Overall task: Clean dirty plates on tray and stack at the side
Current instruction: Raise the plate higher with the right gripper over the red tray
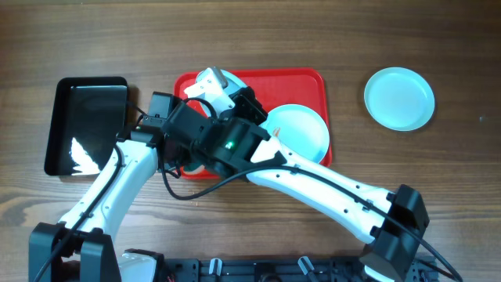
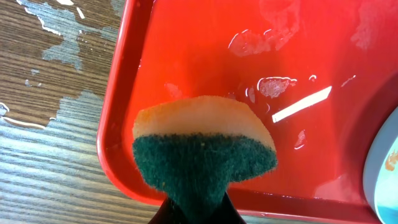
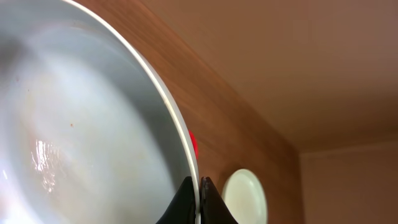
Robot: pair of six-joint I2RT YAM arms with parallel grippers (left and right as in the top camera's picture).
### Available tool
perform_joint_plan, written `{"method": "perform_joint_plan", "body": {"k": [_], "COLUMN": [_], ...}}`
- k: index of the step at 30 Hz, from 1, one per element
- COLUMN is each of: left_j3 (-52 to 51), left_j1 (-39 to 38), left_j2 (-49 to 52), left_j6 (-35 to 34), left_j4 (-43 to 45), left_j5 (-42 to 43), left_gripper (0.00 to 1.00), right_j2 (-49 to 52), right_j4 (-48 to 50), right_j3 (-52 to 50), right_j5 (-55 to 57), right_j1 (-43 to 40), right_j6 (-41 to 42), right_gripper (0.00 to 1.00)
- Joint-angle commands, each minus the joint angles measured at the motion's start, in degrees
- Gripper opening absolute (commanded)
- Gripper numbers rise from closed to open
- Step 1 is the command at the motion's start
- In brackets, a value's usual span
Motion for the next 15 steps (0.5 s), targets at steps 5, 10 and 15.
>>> {"method": "perform_joint_plan", "body": {"k": [5,10,15], "left_j3": [-0.5,-0.5,-0.5], "left_j1": [0.3,0.3,0.3], "left_j2": [-0.2,-0.2,-0.2], "left_j6": [-0.3,-0.4,-0.4], "left_j4": [-0.1,0.0,0.0], "left_j5": [-0.8,-0.8,-0.8], "left_gripper": [0.04,0.04,0.04], "right_j2": [-3.0,-8.4,-11.3], "right_j4": [-1.7,-1.2,-1.4], "right_j3": [0.4,0.4,0.4], "right_j5": [-15.6,-30.9,-46.6], "right_j1": [-14.3,-27.4,-44.6], "right_j6": [12.9,13.7,13.6], "right_gripper": [0.04,0.04,0.04]}}
